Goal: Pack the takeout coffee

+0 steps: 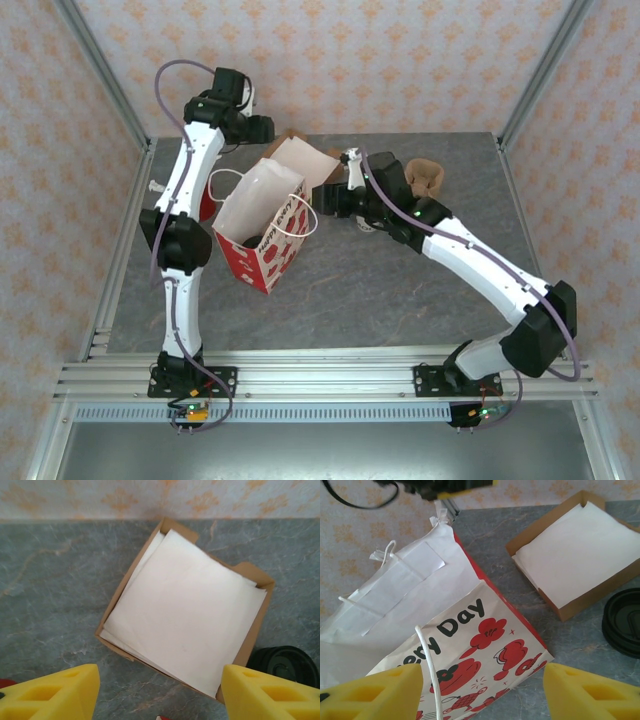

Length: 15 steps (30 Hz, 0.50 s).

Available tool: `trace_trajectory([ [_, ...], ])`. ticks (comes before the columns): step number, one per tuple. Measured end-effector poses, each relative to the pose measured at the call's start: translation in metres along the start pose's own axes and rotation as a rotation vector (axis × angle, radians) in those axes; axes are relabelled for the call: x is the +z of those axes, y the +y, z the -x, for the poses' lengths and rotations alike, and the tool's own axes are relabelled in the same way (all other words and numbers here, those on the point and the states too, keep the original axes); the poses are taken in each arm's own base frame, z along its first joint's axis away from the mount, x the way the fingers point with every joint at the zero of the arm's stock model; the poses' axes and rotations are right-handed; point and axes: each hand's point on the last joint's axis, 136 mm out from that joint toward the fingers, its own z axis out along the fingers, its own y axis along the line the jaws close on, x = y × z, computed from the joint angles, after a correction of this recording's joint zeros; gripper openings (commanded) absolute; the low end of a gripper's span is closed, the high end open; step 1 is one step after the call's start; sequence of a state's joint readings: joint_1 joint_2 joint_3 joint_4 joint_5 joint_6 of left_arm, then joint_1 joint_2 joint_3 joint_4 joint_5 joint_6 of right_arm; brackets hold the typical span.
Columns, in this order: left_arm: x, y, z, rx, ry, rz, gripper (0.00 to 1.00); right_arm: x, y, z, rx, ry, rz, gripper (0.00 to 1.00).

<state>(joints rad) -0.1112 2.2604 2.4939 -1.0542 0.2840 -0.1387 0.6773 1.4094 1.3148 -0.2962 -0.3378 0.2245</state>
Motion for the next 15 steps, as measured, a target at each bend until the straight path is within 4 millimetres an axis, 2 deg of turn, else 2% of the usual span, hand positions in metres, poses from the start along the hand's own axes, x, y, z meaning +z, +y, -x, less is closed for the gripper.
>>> trace_trajectory([
  [3, 0.016, 0.013, -0.001, -0.046, 0.026, -0.032, 0.63, -0.005, -0.002, 0.003, 0.0, -0.013, -0.01, 0.65],
  [7, 0.027, 0.025, 0.002, -0.077, 0.035, -0.066, 0.63, -0.007, -0.005, 0.003, 0.0, -0.012, -0.028, 0.66],
  [15, 0.057, 0.011, -0.017, -0.07, 0.111, -0.143, 0.63, -0.006, -0.008, -0.003, 0.003, 0.01, -0.038, 0.66],
])
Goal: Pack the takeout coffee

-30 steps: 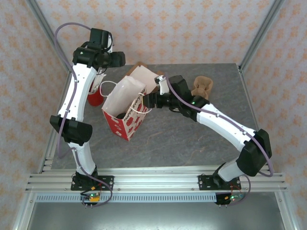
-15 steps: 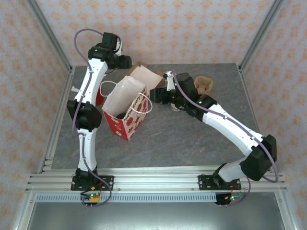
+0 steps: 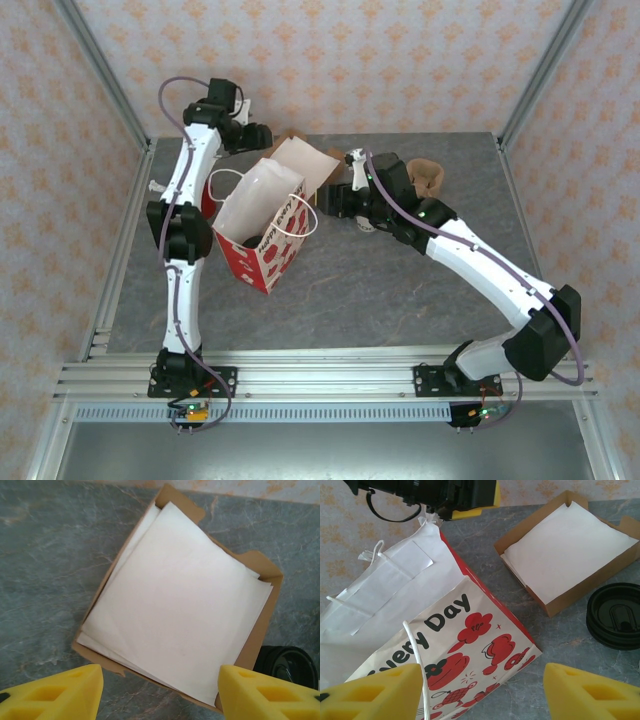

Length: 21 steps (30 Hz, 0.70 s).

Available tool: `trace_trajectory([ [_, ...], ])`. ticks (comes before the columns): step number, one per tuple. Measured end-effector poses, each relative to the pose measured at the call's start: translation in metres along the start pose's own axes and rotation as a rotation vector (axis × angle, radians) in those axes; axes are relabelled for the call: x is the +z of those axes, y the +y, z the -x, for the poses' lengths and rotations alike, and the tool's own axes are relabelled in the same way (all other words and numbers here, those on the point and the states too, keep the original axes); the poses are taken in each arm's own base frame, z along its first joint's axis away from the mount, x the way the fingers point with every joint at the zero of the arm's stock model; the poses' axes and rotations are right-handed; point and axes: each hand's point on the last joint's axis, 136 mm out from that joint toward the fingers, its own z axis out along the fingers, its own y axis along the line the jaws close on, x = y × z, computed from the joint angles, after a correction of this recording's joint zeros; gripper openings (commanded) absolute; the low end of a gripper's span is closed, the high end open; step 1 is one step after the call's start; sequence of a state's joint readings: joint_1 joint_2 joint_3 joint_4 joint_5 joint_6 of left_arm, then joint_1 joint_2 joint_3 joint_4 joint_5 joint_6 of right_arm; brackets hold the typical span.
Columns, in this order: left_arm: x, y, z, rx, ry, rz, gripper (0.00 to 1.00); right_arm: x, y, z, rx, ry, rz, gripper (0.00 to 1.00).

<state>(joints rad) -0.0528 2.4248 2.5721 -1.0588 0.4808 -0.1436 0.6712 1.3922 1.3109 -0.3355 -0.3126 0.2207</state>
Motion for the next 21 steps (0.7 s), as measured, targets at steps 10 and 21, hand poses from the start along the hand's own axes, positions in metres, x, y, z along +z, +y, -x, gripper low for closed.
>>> trace_trajectory([
  [10, 0.057, -0.015, -0.034, 0.101, 0.116, -0.021, 0.64, 0.001, -0.003, -0.003, -0.001, 0.006, -0.011, 0.66],
  [21, 0.08, -0.034, -0.047, 0.251, 0.14, -0.027, 0.66, 0.009, -0.023, -0.02, 0.016, 0.038, -0.043, 0.67],
])
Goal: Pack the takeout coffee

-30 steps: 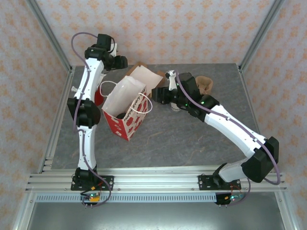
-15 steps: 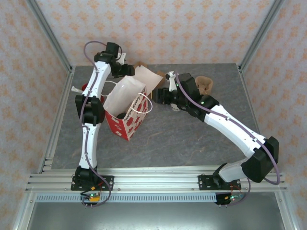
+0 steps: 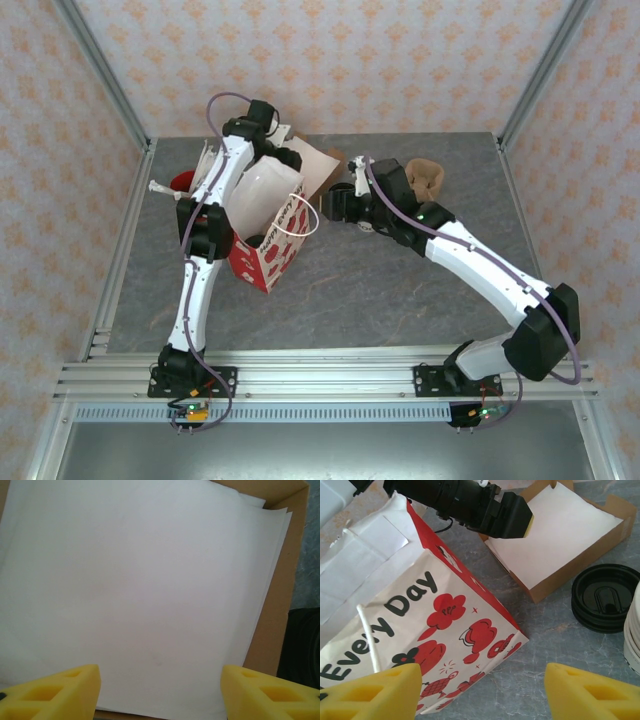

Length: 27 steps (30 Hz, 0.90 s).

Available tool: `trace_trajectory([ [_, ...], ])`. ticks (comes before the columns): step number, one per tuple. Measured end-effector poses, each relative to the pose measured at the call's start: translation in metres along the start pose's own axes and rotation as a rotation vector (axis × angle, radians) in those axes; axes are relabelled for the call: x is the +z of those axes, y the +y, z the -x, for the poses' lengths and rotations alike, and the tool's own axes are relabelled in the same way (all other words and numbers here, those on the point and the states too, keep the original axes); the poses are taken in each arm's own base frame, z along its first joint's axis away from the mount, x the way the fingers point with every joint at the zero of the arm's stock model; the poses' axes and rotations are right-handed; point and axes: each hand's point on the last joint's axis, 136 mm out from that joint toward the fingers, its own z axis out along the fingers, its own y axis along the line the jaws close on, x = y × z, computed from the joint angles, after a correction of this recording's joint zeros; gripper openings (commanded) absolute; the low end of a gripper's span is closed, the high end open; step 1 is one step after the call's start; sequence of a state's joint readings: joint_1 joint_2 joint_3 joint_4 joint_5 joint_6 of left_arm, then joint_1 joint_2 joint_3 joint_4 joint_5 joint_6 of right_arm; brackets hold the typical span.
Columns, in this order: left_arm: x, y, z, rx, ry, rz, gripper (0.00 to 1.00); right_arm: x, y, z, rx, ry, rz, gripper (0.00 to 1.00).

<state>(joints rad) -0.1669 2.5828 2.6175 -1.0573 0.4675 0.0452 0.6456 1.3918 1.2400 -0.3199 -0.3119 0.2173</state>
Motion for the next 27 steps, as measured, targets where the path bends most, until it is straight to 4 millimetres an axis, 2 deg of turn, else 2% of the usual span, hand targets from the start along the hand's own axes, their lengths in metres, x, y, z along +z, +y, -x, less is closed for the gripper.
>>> trace_trajectory([
  [7, 0.012, 0.01, -0.004, 0.031, 0.013, 0.034, 0.65, 0.004, -0.009, -0.005, 0.017, 0.007, -0.001, 0.66],
  [14, 0.013, 0.012, -0.002, 0.029, 0.006, 0.036, 0.63, 0.005, -0.012, -0.005, 0.031, 0.006, 0.013, 0.66],
  [20, 0.009, 0.016, -0.001, 0.008, 0.0, -0.001, 0.62, 0.007, -0.012, -0.007, 0.03, 0.002, 0.022, 0.67],
  [27, -0.006, 0.022, 0.01, -0.001, -0.039, -0.023, 0.61, 0.008, -0.01, -0.011, 0.031, 0.017, 0.039, 0.68],
])
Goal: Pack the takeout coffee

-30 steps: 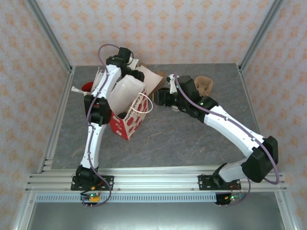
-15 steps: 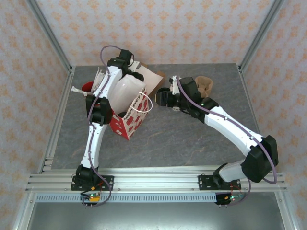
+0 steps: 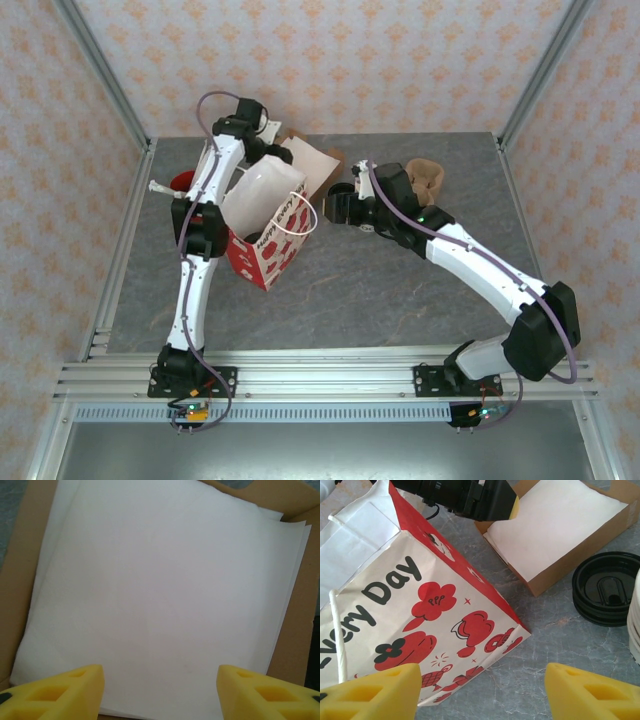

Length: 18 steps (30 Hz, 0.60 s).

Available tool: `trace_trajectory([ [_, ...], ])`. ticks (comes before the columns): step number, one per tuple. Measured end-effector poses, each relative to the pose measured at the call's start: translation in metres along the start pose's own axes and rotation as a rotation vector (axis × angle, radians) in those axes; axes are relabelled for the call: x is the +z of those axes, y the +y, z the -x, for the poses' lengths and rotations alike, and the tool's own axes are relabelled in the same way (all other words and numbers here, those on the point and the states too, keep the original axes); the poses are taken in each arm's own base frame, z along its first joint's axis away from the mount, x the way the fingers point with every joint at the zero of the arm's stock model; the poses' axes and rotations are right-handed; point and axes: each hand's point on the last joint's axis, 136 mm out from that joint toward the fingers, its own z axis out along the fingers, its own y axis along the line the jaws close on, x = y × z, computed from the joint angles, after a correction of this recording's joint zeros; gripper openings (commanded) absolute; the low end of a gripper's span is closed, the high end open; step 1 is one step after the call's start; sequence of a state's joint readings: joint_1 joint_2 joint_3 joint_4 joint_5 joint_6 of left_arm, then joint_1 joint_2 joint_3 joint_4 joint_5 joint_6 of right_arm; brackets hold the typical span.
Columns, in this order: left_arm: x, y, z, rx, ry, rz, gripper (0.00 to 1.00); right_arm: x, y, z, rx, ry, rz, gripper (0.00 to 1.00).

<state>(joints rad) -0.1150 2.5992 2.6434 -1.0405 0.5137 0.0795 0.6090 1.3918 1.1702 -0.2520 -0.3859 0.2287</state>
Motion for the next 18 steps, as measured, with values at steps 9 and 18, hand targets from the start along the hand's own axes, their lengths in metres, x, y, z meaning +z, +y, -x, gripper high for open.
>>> trace_trajectory([
  [9, -0.039, -0.009, 0.019, -0.007, -0.069, 0.004, 0.61, -0.001, 0.049, 0.003, -0.007, 0.015, 0.186, 0.71],
  [18, -0.06, -0.015, 0.028, -0.018, -0.108, 0.01, 0.61, 0.029, 0.069, -0.007, 0.03, 0.083, 0.216, 0.42],
])
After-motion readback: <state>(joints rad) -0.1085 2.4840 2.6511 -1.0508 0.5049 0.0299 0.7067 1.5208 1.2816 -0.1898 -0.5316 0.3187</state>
